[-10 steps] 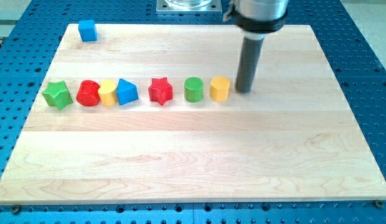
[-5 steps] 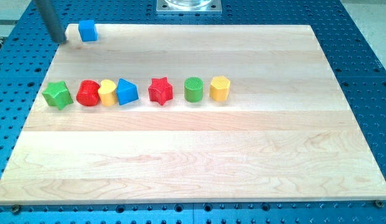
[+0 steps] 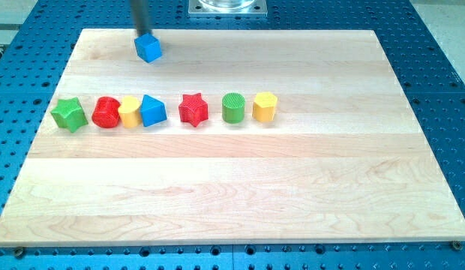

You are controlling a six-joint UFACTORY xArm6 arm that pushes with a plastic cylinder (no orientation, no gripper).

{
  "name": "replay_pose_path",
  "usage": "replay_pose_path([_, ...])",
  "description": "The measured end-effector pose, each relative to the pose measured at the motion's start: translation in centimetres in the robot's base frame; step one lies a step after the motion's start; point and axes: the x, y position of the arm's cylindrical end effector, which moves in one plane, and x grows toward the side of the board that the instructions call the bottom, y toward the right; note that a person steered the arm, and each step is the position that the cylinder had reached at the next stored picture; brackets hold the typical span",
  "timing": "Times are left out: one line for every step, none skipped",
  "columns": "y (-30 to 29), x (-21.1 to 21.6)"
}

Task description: Move the cube closely to the hexagon

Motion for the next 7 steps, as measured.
replay_pose_path([5.6, 5.6])
replay_pose_path([17.8, 7.1])
replay_pose_path([29.3, 8.2])
replay_pose_path([20.0, 4.9])
replay_pose_path([18.7, 7.8])
replay_pose_path([27.4, 11.6])
replay_pose_path([31.0, 11.8])
